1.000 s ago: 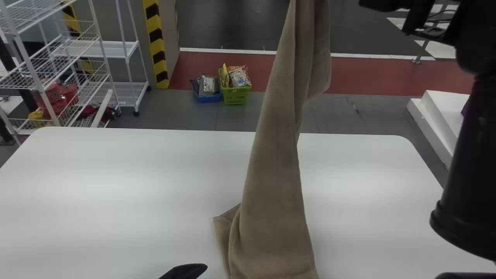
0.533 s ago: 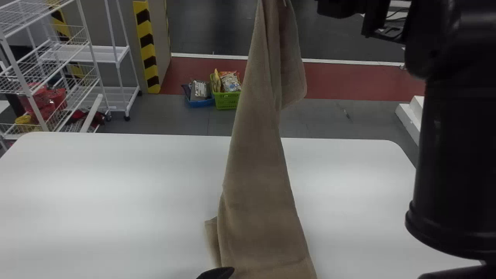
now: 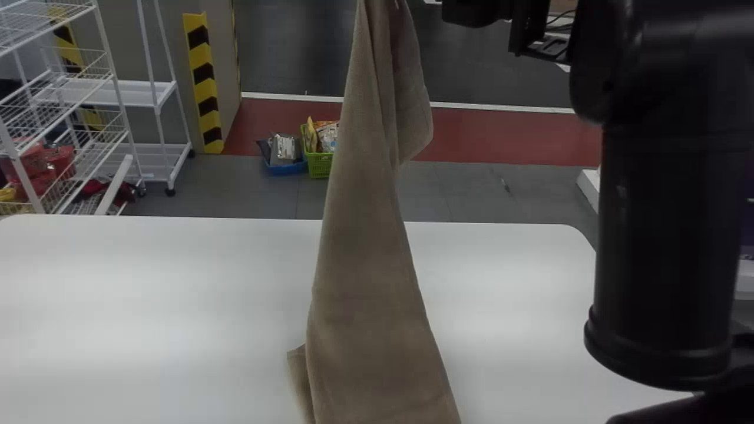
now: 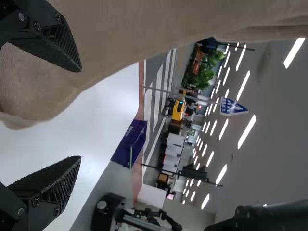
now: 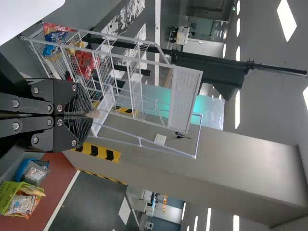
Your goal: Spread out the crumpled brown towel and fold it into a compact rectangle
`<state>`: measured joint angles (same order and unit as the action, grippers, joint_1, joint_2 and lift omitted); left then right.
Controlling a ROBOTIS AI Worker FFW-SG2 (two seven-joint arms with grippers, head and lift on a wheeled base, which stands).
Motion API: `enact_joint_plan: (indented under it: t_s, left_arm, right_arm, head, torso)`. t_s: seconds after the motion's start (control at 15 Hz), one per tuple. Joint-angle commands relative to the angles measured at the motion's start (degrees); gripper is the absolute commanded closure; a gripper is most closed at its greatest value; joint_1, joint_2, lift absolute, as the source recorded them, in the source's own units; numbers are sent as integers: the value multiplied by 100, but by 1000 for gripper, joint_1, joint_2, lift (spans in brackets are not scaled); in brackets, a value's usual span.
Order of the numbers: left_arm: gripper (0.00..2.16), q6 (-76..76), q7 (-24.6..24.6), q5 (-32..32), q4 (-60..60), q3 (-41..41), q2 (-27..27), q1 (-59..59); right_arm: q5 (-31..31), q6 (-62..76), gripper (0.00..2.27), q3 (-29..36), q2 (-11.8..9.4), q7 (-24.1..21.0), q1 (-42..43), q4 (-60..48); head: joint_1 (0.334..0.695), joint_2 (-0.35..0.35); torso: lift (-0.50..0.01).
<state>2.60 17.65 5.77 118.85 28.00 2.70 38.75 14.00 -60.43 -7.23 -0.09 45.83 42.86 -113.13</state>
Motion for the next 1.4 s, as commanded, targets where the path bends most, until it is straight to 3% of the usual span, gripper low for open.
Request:
enact_joint_plan:
  t_s: [0.0, 0.13, 0.47, 0.67, 0.87, 1.13, 1.33]
  left_arm:
    - [198, 0, -482, 126, -257, 566, 240, -333]
    - [198, 88, -1370, 126, -573, 970, 390, -763]
    - [198, 668, -2293, 118, -978, 1541, 398, -1291]
    - [201, 668, -2214, 21, -995, 1533, 521, -1405]
    - [198, 492, -1836, -243, -863, 1348, 855, -1414]
    - [201, 492, -1695, -375, -811, 1058, 882, -1405]
    - [198, 510, -1704, -392, -828, 988, 838, -1414]
  right_arm:
    - [24, 0, 1447, -7, 14, -4, -49, -8]
    - [24, 0, 1447, -33, 14, -4, -102, -25]
    - [24, 0, 1447, -42, 14, -4, -172, -52]
    - [-2, -17, 1447, -51, 14, -4, -190, -96]
    - [-283, -422, 1447, -200, 14, -4, -269, -359]
    - [-723, -1037, 1447, -886, 14, -100, -454, -852]
    - [-916, -1107, 1447, -1141, 14, -250, -533, -957]
  head:
    - [579, -168]
    - [590, -199]
    - [614, -220]
    - [627, -234]
    - [632, -234]
    - [659, -176]
    - [695, -96]
  torso:
    - [-127]
    - [-127]
    - [-127]
    - [-127]
    - [-127]
    - [-127]
    - [-127]
